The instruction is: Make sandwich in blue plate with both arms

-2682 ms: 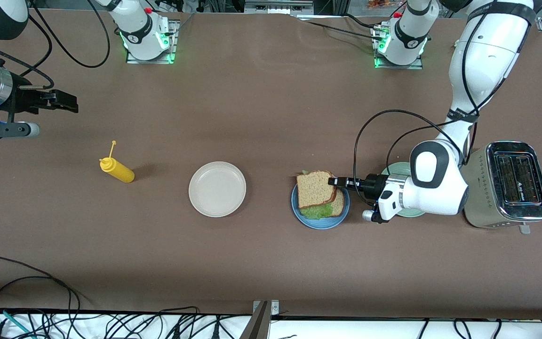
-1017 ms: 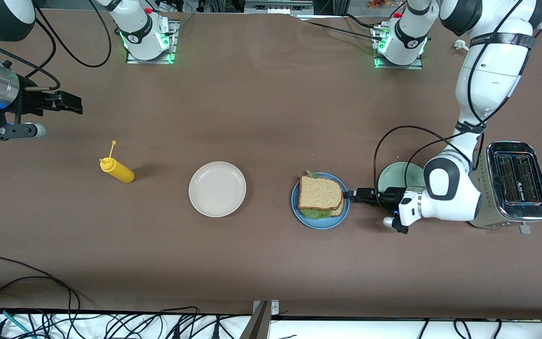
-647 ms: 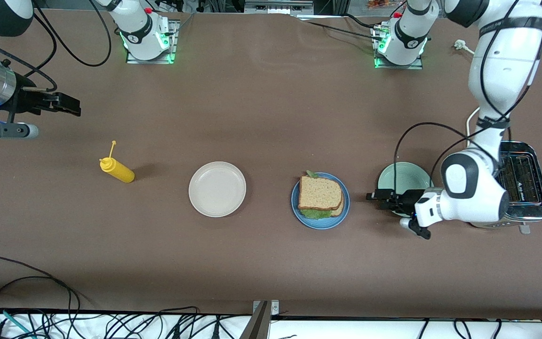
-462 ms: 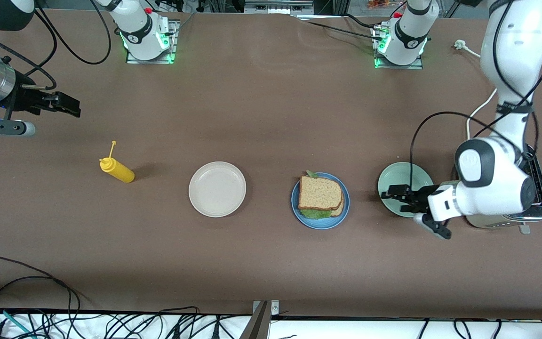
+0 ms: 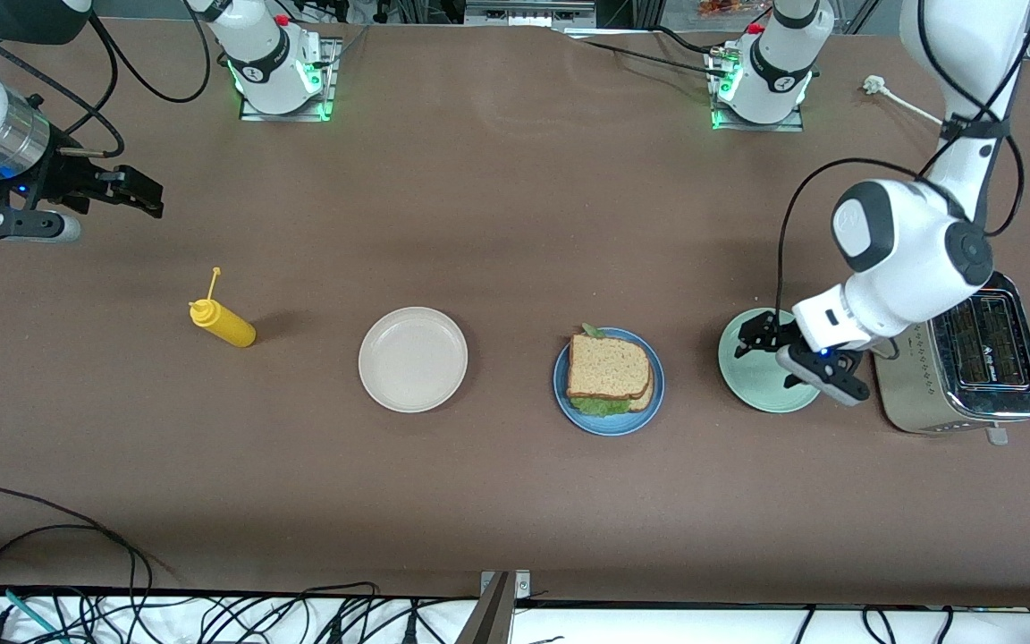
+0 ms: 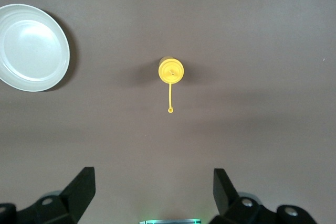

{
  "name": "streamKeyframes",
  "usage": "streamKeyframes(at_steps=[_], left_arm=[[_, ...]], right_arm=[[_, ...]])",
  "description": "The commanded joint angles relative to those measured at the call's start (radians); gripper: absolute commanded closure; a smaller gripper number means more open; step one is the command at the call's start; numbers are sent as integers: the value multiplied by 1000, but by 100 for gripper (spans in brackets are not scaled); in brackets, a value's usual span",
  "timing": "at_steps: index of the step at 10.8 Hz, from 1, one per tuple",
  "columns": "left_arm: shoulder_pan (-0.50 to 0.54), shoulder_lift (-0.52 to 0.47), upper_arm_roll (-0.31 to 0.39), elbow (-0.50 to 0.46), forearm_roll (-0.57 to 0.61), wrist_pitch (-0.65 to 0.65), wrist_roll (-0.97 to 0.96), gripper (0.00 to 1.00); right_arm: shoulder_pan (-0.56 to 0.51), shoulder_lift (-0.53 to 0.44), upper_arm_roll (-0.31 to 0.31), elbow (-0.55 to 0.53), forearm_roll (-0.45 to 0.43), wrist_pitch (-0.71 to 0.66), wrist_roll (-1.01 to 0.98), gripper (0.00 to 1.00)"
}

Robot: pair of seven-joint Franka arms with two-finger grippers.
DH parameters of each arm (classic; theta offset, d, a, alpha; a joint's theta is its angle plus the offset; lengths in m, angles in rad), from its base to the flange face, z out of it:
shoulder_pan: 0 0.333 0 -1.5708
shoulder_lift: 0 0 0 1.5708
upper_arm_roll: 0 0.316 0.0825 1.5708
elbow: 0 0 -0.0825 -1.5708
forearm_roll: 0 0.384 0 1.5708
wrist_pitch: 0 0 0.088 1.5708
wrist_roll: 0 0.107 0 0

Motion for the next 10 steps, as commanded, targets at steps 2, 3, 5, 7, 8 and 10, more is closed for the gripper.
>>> streamKeyframes(at_steps=[2, 3, 5, 7, 8, 10], left_arm=[[20, -232, 41, -76, 82, -77, 0, 0], [20, -273, 57, -64, 166, -138, -1, 0], [16, -312, 94, 21, 249, -299, -3, 0], [6, -334, 117, 118, 315, -483, -12, 0], [5, -334, 116, 191, 359, -580, -32, 0], [-21, -332, 105, 311, 441, -738, -105, 0]], right_arm=[[-35, -24, 25, -30, 13, 24, 6, 0], [-33, -23, 26, -29, 13, 26, 6, 0], [-33, -21, 26, -27, 15, 28, 6, 0], [-33, -15, 26, -23, 16, 28, 6, 0], [-33, -15, 26, -23, 16, 25, 6, 0], [-33, -13, 26, -15, 16, 20, 6, 0]])
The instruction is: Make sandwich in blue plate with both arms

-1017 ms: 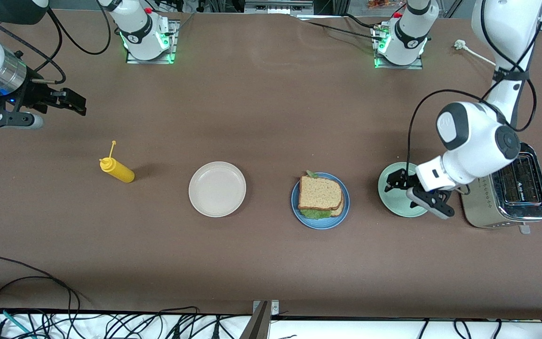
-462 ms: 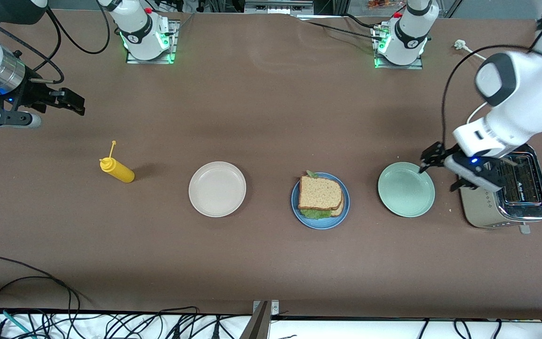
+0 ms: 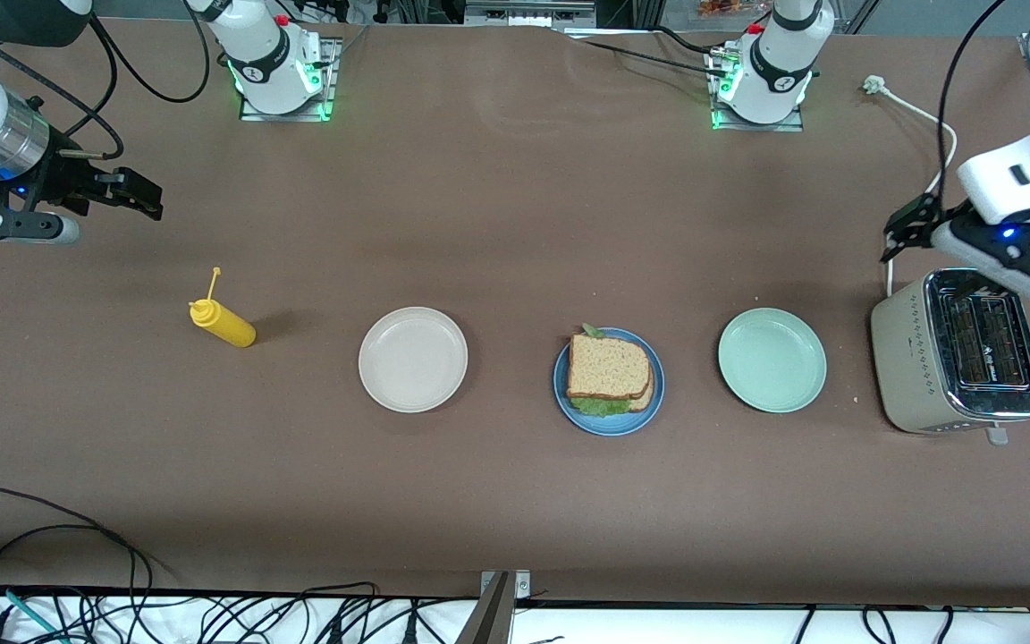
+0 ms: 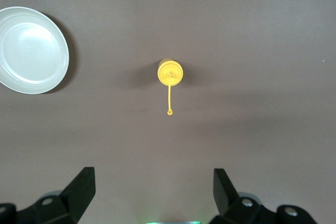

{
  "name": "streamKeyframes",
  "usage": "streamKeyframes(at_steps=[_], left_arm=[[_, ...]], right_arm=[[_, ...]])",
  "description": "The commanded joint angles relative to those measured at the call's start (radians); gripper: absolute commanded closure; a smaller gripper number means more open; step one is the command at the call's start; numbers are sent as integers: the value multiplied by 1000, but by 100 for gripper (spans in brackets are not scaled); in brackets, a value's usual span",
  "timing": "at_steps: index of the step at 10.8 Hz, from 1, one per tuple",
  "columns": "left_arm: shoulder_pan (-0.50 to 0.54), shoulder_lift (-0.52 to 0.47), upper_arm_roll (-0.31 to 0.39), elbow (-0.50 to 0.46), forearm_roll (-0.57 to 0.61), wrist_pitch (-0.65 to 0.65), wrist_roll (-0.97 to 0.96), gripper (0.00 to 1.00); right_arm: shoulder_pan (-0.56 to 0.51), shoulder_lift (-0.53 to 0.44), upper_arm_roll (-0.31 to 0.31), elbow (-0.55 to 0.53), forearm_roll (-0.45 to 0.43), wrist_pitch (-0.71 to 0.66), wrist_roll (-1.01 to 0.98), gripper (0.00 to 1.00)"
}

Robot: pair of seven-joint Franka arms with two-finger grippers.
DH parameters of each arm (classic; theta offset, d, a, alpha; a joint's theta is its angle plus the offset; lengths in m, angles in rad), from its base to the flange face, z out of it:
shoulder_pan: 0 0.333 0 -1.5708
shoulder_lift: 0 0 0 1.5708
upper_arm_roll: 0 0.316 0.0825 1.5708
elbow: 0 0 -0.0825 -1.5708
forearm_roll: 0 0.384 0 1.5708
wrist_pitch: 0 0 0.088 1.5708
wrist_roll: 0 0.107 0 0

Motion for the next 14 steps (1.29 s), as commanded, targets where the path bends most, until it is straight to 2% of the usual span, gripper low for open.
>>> streamKeyframes(at_steps=[1, 3, 5, 10, 13, 14], left_arm=[[-66, 14, -12, 199, 154, -239, -171, 0], [-80, 28, -48, 275, 168, -328, -420, 0], [-77, 35, -70, 299, 166, -354, -602, 0], [-17, 44, -82, 316, 150, -367, -620, 0], [69, 48, -163, 316, 150, -365, -621, 0], [63, 48, -163, 316, 150, -365, -623, 0]], right_arm=[[-18, -12, 15, -7, 16, 5, 6, 0], [-16, -10, 33, -7, 15, 10, 6, 0], [-16, -9, 34, -7, 15, 13, 6, 0], [-18, -4, 31, -7, 15, 8, 6, 0], [-18, -4, 31, -7, 16, 11, 6, 0], [-18, -4, 31, -7, 16, 10, 6, 0]])
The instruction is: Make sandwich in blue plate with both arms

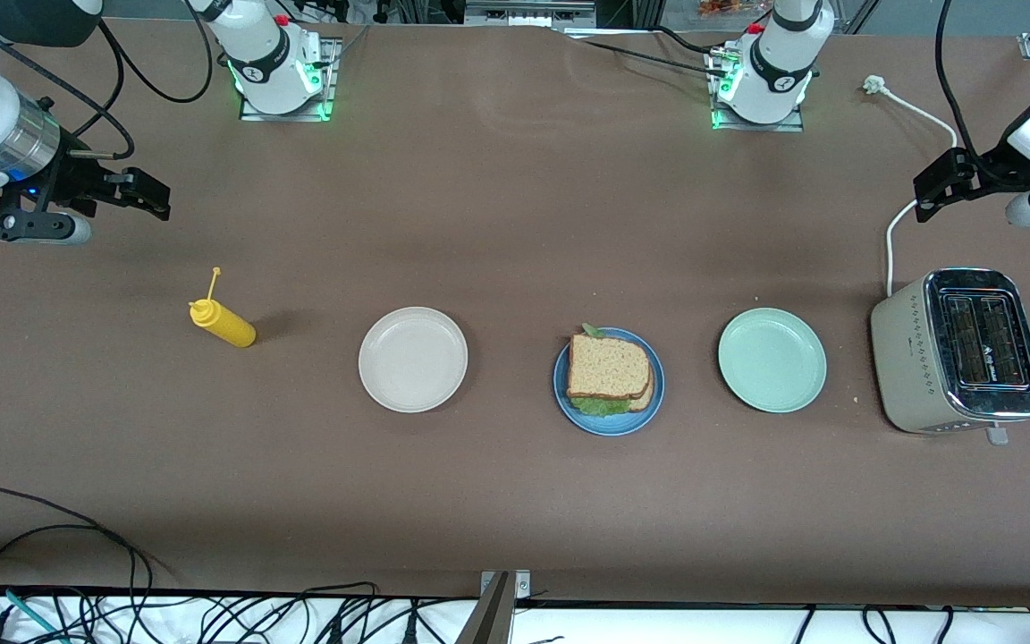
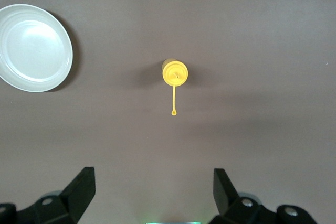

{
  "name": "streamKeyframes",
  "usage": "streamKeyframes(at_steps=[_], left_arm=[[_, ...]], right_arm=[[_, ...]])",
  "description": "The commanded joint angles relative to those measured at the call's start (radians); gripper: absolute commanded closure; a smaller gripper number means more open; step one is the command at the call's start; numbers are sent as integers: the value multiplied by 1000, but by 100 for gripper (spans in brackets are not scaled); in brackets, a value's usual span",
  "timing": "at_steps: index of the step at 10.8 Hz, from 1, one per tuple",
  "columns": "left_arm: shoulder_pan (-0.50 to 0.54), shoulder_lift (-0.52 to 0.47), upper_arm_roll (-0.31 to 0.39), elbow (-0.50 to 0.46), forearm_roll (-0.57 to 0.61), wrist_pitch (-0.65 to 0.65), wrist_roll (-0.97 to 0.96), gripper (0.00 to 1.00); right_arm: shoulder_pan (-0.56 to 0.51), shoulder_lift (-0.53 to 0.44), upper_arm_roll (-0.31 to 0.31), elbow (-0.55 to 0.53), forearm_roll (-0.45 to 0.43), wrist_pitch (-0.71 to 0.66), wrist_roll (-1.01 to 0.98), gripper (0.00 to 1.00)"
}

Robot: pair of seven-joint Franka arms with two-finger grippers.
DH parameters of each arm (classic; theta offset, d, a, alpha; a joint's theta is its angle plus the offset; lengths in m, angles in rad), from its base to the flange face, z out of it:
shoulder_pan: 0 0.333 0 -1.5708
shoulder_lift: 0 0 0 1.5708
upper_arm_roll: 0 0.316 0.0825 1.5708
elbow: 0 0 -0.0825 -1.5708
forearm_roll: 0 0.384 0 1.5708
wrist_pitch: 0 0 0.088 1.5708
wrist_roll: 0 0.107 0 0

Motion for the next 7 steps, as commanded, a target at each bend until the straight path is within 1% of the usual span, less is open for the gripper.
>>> streamKeyframes(at_steps=[1, 7], left_arm=[[23, 17, -38, 39, 18, -26, -10, 0], [26, 17, -38, 39, 18, -26, -8, 0]], right_arm=[[-11, -7, 8, -7, 16, 9, 6, 0], [-11, -3, 6, -7, 16, 9, 6, 0]])
